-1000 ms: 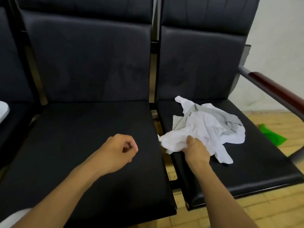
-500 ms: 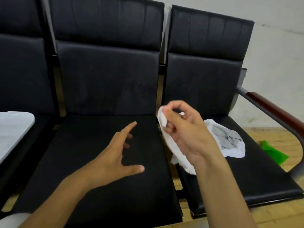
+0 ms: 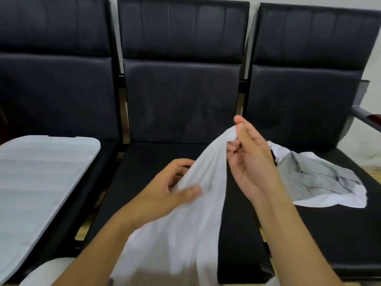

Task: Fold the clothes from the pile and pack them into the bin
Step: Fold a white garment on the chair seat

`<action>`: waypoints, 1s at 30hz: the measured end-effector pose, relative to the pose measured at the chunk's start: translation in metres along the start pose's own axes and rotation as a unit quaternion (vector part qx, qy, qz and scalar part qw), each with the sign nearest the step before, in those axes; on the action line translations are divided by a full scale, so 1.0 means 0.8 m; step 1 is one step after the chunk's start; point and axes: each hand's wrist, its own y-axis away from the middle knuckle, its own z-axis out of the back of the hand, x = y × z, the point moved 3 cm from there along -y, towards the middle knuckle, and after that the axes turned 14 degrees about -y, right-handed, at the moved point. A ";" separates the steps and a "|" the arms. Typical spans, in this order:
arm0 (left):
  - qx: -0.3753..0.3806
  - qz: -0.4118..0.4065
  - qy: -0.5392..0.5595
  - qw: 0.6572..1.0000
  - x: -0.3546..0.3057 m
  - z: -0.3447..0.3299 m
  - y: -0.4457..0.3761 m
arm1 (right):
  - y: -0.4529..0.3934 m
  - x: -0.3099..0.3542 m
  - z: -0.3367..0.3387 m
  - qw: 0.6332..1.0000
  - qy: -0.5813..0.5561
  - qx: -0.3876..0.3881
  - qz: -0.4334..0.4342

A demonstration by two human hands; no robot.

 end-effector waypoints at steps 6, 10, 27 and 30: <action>-0.302 -0.109 -0.180 0.930 -0.014 -0.013 0.003 | 0.000 -0.032 -0.023 0.986 0.147 0.082 0.015; -0.277 -0.052 -0.280 0.918 -0.022 -0.036 0.002 | -0.001 -0.035 -0.033 0.983 0.148 0.083 0.065; -0.514 -0.116 -0.315 0.789 -0.061 0.120 0.012 | 0.003 0.078 -0.043 0.942 -0.027 0.135 0.307; -0.499 -0.064 -0.321 0.802 -0.025 0.118 0.007 | -0.002 0.066 -0.029 0.923 0.186 0.088 0.326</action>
